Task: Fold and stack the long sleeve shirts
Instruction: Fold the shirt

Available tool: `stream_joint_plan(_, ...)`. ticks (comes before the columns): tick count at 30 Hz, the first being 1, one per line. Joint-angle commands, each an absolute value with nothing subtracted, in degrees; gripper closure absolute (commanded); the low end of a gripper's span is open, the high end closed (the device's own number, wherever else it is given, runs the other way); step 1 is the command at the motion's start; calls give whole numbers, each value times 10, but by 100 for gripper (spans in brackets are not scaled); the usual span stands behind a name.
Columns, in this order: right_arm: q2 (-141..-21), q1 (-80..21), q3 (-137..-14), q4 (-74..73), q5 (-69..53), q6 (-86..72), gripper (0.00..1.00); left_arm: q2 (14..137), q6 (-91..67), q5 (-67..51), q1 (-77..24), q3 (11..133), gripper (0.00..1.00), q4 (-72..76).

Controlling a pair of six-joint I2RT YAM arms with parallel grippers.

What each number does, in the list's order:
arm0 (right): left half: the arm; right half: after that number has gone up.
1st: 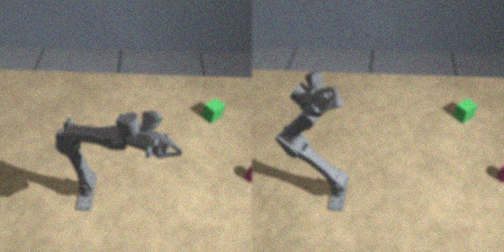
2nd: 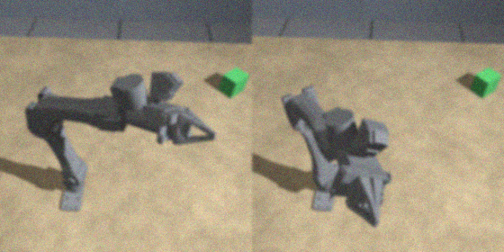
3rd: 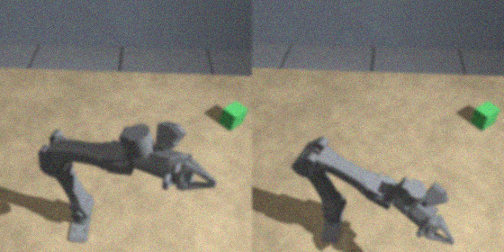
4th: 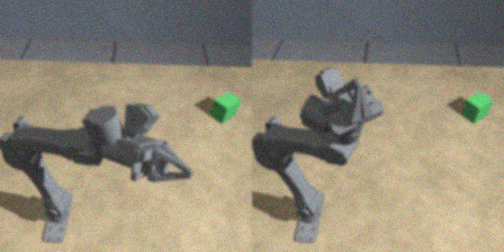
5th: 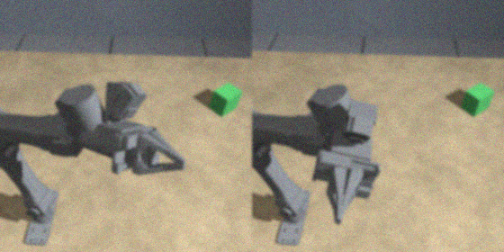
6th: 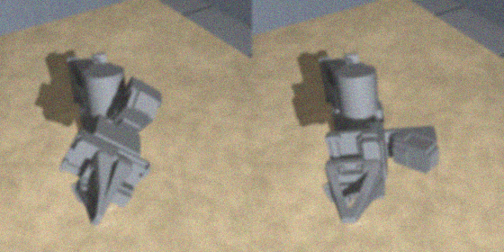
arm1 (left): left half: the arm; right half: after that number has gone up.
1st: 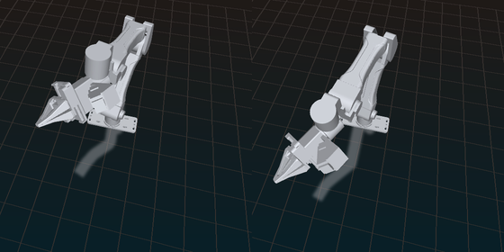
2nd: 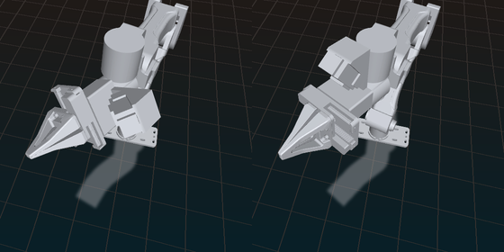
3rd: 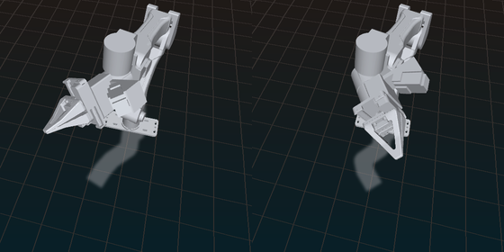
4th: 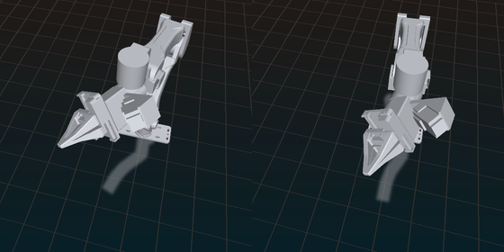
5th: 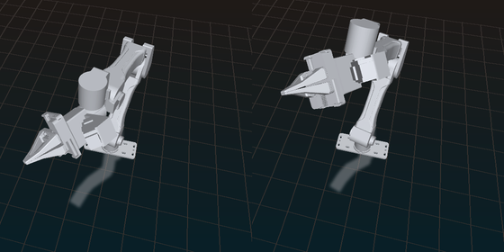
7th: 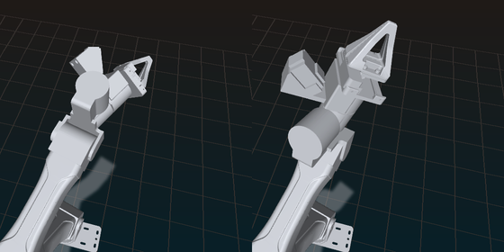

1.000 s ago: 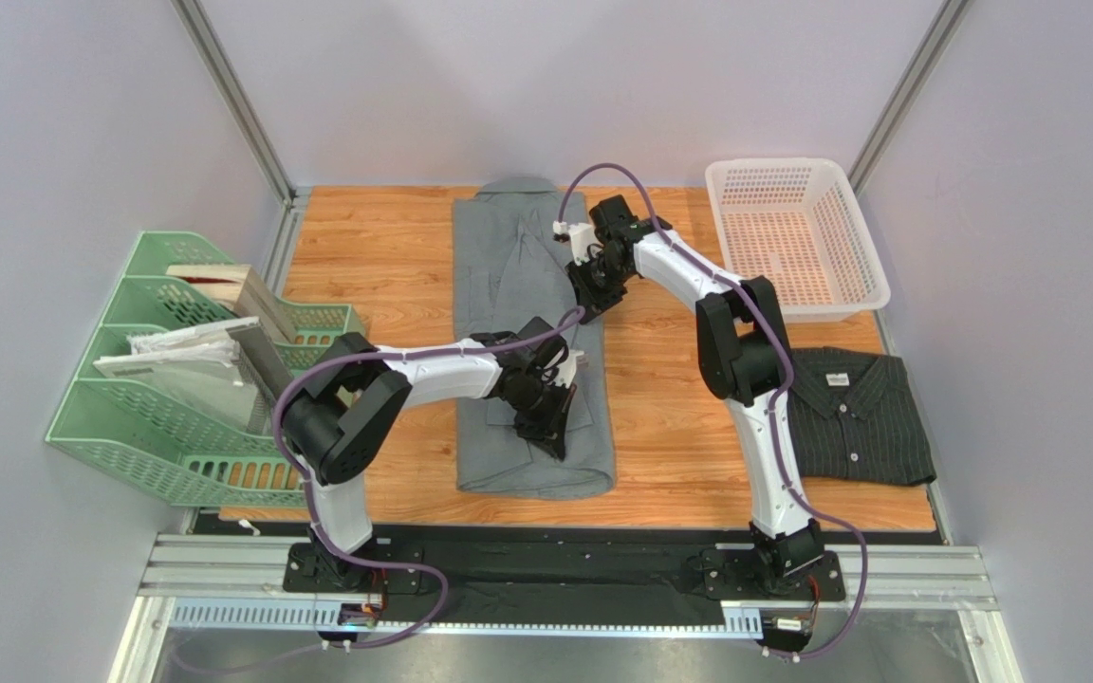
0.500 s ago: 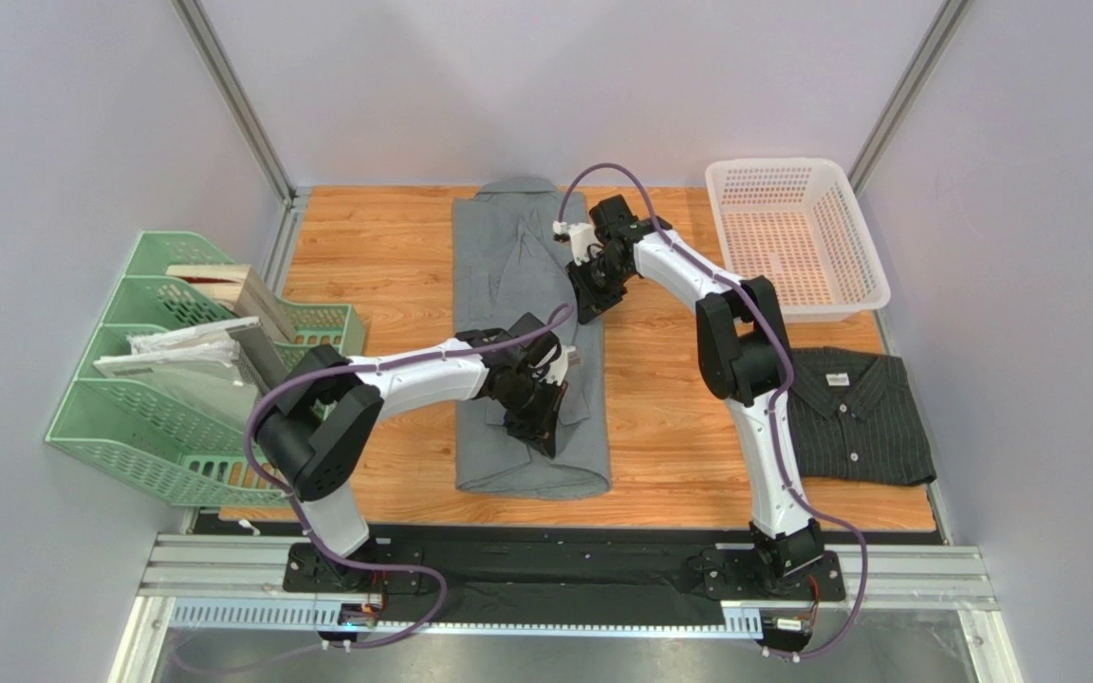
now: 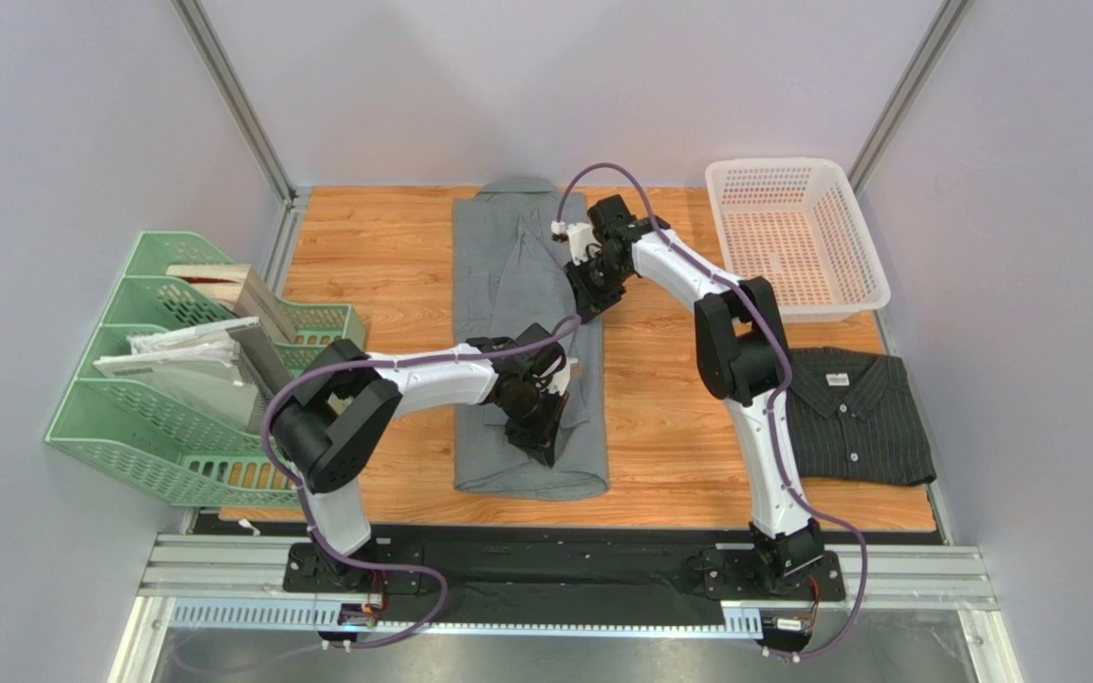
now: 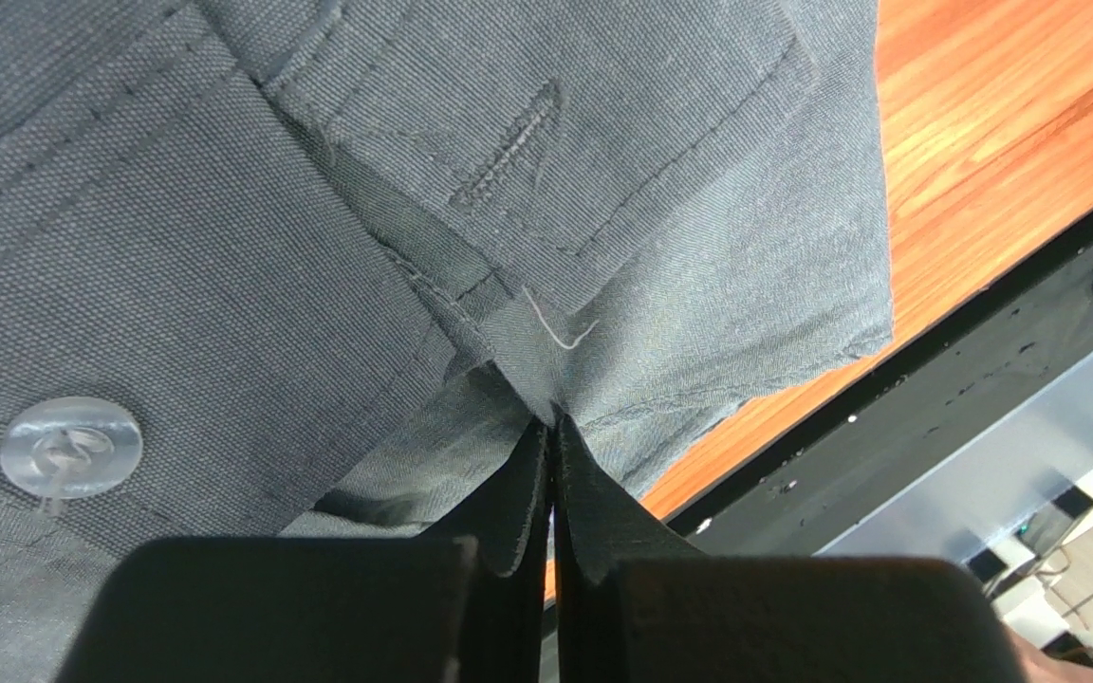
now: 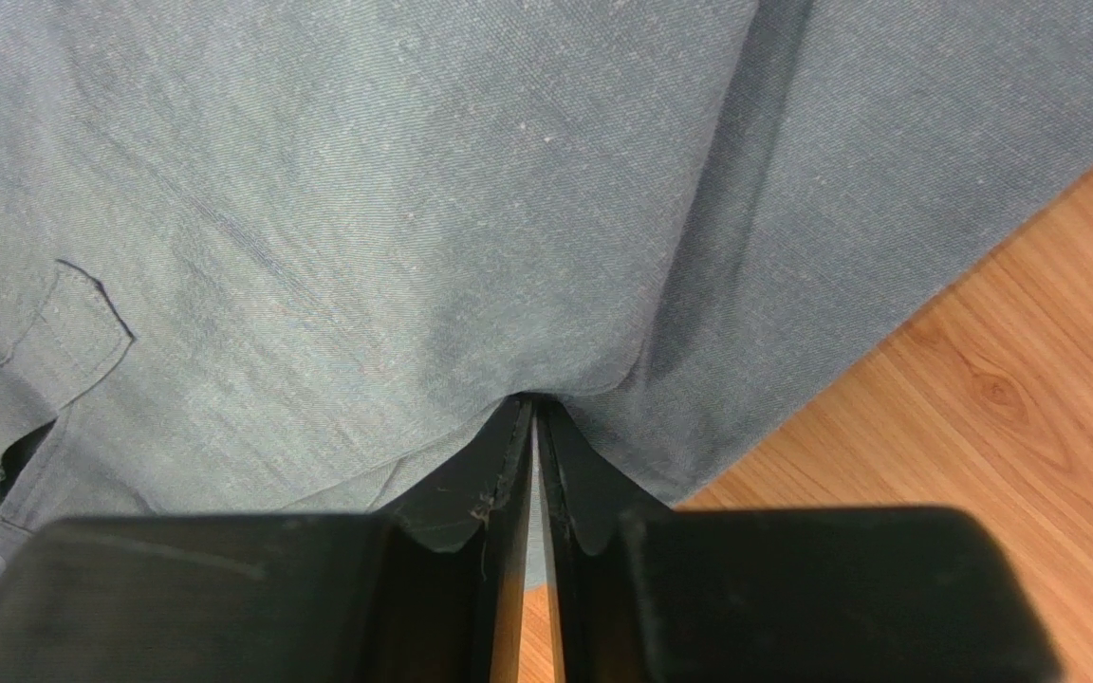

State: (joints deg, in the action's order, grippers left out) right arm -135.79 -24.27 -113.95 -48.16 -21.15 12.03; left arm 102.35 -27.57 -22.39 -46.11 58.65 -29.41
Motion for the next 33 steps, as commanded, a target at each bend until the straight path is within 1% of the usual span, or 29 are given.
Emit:
stream_joint_plan(1,-1363,-243,-1153,-488,-232,131,82,991,-249,-253,-472,604,80,-316)
stream_joint_plan(3,-1330,-243,-1158,-506,-261,133,78,954,-234,-274,-476,611,65,-316)
stream_joint_plan(4,-1315,-243,-1158,-510,-276,134,75,906,-214,-274,-476,611,62,-318)
stream_joint_plan(7,-1264,-235,-1159,-535,-300,142,73,813,-161,-252,-469,626,55,-349)
stream_joint_plan(9,-1236,-224,-1148,-547,-310,144,73,785,-131,-246,-437,640,50,-391)
stream_joint_plan(11,-1228,-221,-1133,-548,-319,153,73,779,-85,-209,-404,649,47,-443)
stream_joint_plan(14,-1256,-223,-1135,-559,-304,172,73,845,-18,-206,-271,671,47,-489)
stream_joint_plan(15,-1267,-224,-1145,-568,-303,182,73,900,25,-213,-249,711,47,-506)
stream_joint_plan(17,-1306,-226,-1174,-595,-303,231,69,952,63,-241,-209,749,47,-525)
stream_joint_plan(18,-1316,-228,-1179,-599,-299,247,65,1005,91,-227,-203,804,48,-535)
stream_joint_plan(19,-1330,-231,-1184,-603,-279,260,63,1028,99,-223,-199,827,48,-534)
stream_joint_plan(20,-1336,-237,-1192,-606,-266,273,61,1054,107,-227,-192,885,48,-553)
stream_joint_plan(21,-1342,-241,-1197,-610,-251,296,60,1106,115,-205,-190,916,48,-565)
stream_joint_plan(23,-1364,-248,-1218,-627,-225,310,60,1146,119,-201,-185,984,48,-581)
stream_joint_plan(24,-1369,-250,-1224,-633,-217,318,60,1182,120,-197,-185,1004,48,-586)
stream_joint_plan(26,-1386,-252,-1233,-642,-195,326,61,1214,122,-195,-185,1050,49,-601)
stream_joint_plan(27,-1390,-251,-1233,-647,-190,329,62,1246,116,-190,-185,1062,49,-604)
stream_joint_plan(31,-1408,-247,-1232,-675,-182,337,64,1296,112,-212,-184,1093,52,-613)
stream_joint_plan(33,-1415,-243,-1225,-688,-178,339,66,1317,106,-230,-184,1106,55,-616)
